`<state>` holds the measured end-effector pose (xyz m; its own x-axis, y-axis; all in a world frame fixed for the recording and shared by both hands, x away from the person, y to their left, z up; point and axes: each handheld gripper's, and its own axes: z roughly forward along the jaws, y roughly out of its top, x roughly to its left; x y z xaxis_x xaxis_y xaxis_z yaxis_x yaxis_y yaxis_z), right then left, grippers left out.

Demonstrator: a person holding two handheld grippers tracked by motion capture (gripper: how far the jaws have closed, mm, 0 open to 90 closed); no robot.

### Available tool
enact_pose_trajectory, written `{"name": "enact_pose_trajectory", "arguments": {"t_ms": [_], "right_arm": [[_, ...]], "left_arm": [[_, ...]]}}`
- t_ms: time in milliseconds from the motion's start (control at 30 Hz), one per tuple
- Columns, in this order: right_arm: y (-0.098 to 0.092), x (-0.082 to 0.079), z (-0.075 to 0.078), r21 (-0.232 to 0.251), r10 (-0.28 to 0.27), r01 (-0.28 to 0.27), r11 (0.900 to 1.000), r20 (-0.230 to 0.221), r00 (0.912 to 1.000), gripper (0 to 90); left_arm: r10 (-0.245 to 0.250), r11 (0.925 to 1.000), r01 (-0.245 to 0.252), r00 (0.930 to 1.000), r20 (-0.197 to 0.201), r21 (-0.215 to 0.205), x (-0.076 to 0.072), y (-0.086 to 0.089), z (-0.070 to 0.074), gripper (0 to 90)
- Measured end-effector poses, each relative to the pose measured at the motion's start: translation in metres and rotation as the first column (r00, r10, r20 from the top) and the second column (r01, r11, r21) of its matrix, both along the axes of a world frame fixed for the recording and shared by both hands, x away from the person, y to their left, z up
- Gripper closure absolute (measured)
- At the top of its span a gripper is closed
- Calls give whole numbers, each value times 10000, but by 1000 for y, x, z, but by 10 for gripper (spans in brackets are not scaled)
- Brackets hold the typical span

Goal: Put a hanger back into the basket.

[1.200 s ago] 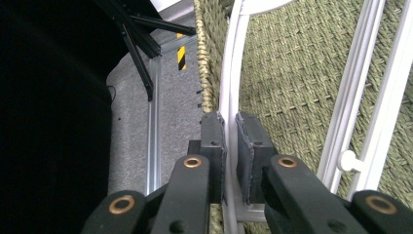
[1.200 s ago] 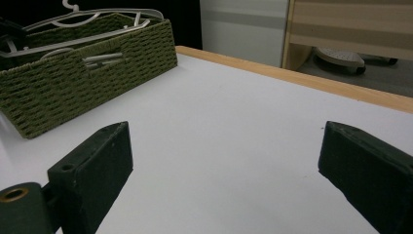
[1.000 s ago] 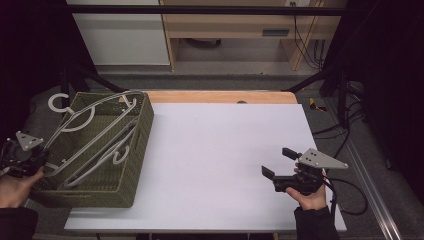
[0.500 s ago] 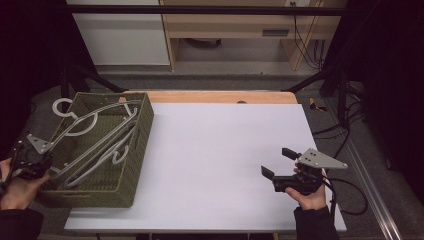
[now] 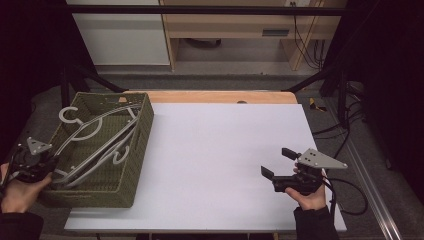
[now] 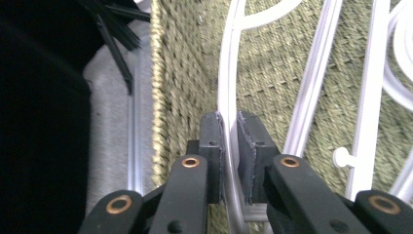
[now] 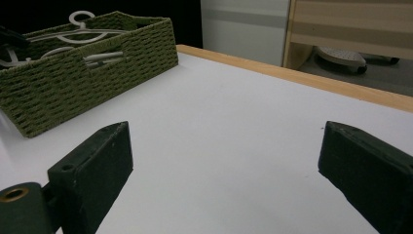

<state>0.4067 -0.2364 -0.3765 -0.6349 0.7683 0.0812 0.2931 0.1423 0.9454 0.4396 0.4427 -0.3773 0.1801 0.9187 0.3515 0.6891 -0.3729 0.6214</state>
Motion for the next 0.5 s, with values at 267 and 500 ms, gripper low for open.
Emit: {"name": "enact_pose_trajectory", "arguments": {"t_ms": [267,500], "right_arm": [[-1,0,0,4,19,-19,10000,41,10000,58],[0,0,0,13,29,-29,10000,16,10000,58]], "left_arm": [[45,9996,-41,9999,142,-294,-1,2,1,821],[-301,9990,337,9933,1112,-301,-12,0,1,822]]}}
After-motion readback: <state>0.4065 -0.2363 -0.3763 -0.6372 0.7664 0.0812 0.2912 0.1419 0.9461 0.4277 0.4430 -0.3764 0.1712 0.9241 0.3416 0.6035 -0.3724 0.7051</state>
